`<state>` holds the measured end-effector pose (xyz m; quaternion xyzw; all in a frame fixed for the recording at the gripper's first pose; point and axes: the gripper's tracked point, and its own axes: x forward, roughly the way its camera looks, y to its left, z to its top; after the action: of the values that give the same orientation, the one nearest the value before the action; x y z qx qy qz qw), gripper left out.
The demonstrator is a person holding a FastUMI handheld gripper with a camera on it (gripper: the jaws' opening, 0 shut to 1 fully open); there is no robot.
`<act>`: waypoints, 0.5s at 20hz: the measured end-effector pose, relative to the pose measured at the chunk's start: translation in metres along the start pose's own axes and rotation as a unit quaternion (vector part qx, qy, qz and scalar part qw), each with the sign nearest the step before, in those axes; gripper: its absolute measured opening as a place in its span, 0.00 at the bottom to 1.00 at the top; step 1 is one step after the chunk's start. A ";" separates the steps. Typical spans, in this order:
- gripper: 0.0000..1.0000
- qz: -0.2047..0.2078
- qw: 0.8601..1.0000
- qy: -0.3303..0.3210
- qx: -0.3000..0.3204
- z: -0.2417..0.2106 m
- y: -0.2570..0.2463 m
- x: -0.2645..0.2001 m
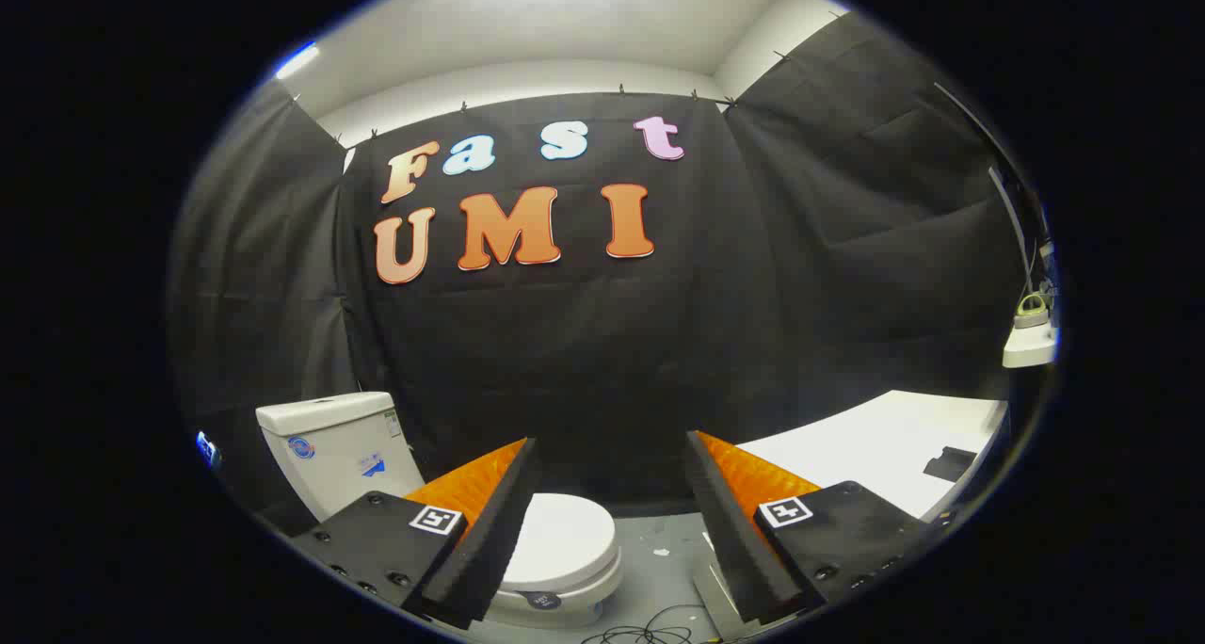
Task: Open the toilet lid.
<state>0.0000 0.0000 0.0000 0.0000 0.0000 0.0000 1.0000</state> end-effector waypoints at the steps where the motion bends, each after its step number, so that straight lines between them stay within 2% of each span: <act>1: 0.99 0.000 1.000 0.001 -0.001 0.001 0.000 0.001; 10: 0.99 0.001 1.000 -0.003 -0.004 0.001 0.001 0.000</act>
<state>-0.0003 0.0014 0.0014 -0.0037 -0.0027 0.0007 1.0000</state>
